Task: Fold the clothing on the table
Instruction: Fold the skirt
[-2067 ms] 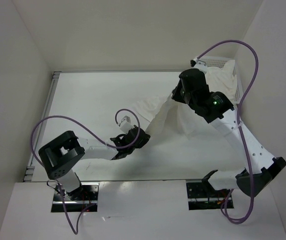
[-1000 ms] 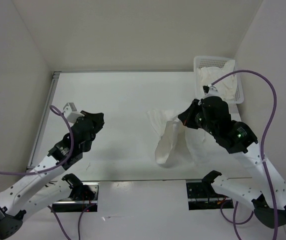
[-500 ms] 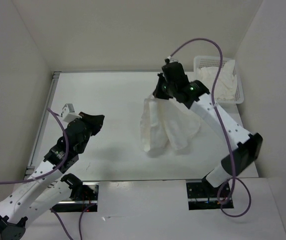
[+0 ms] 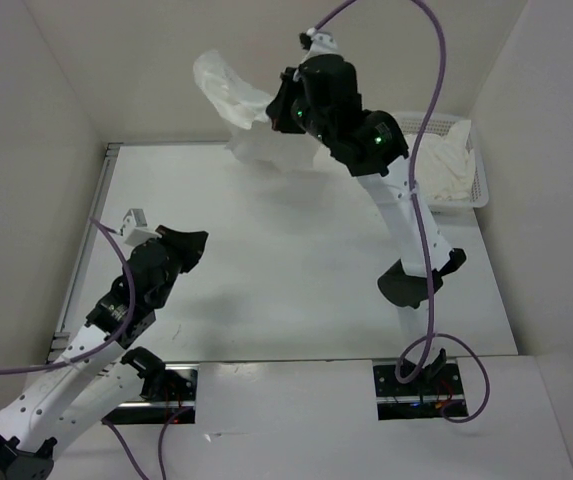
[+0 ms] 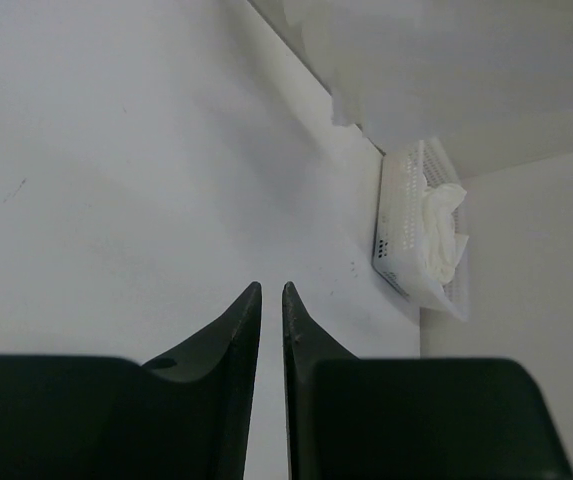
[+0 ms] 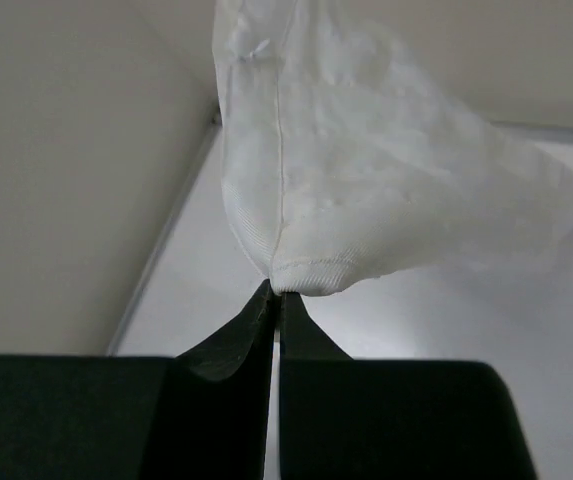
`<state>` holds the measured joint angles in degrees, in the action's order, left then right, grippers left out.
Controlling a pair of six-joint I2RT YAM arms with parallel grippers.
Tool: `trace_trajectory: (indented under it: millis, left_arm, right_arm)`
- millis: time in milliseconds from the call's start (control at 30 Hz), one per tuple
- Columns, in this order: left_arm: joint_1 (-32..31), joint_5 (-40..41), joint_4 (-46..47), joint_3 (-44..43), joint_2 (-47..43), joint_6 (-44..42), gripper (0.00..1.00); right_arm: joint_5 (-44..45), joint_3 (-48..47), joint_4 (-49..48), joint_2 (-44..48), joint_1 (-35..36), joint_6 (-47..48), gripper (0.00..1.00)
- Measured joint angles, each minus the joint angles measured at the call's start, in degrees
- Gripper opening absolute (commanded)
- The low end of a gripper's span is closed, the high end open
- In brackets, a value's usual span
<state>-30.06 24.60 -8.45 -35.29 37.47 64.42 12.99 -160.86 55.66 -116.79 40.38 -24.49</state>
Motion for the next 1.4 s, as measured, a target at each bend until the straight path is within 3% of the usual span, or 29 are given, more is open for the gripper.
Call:
trace_trajectory:
  millis: [133,233,367,500,633,667,700,767,800,833,967,1033,1067,1133,1400]
  left_arm:
    - [0.4,-0.5,0.0,0.1,0.0,0.0,0.21]
    - [0.7,-0.9,0.0,0.1,-0.3,0.0,0.22]
    - [1.1,-1.0,0.1,1.0,-1.8,0.0,0.22]
    - [1.5,-1.0,-0.1,1.9,-3.0,0.0,0.22]
    - [1.6,-1.1,0.0,1.9,-2.7,-0.1,0.27]
    - [1.7,-1.4,0.3,2.0,-2.6,-0.1,0.29]
    - [1.9,-1.7,1.0,2.2,-2.2,-0.2,0.39]
    - [2.1,-3.3,2.6,3.2,-1.6,-1.2,0.65]
    - [2.1,-4.2,3.2,3.8,-1.2,-1.6,0.87]
    - [2.1,-5.5,3.8,4.5,-0.8,-1.9,0.91]
    - [2.6,-9.1,4.7,8.9,-2.5,-1.3,0.92]
    - [3.2,-10.0,3.8,11.9,-7.0,-0.8,0.83]
    - [3.7,-10.6,2.9,13.3,-10.0,-0.2,0.74]
    - [4.8,-12.0,1.4,16.1,-16.3,1.0,0.7]
    - [5.7,-17.1,-4.5,25.8,-27.6,7.9,0.69]
  right_arm:
    - [1.6,9.0,4.4,-0.1,4.9,-0.3,0.01]
    - [2.2,26.5,3.5,1.2,6.8,-0.7,0.01]
    - [0.5,57.9,1.7,5.8,7.1,-2.9,0.01]
    - [-2.8,79.1,2.6,15.4,7.4,-6.4,0.01]
    - [-7.6,91.2,2.3,30.3,8.4,-10.3,0.03]
    - [-8.3,93.3,2.2,33.0,9.0,-11.1,0.05]
    - [-9.3,95.4,2.1,35.2,9.6,-11.9,0.06]
    - [-10.6,98.4,2.0,36.4,10.3,-13.3,0.37]
    - [-11.1,99.6,1.9,36.3,10.4,-13.8,0.43]
    - [-11.8,100.9,1.8,35.6,10.5,-13.9,0.43]
    - [-12.2,102.1,1.7,34.8,10.6,-14.5,0.51]
    - [-11.4,101.5,1.8,34.8,10.6,-14.7,0.51]
    - [-10.9,101.0,1.9,34.8,10.6,-14.7,0.51]
    - [-9.7,99.6,2.1,34.8,10.6,-14.9,0.51]
    - [-5.0,94.9,2.5,35.0,10.5,-16.1,0.52]
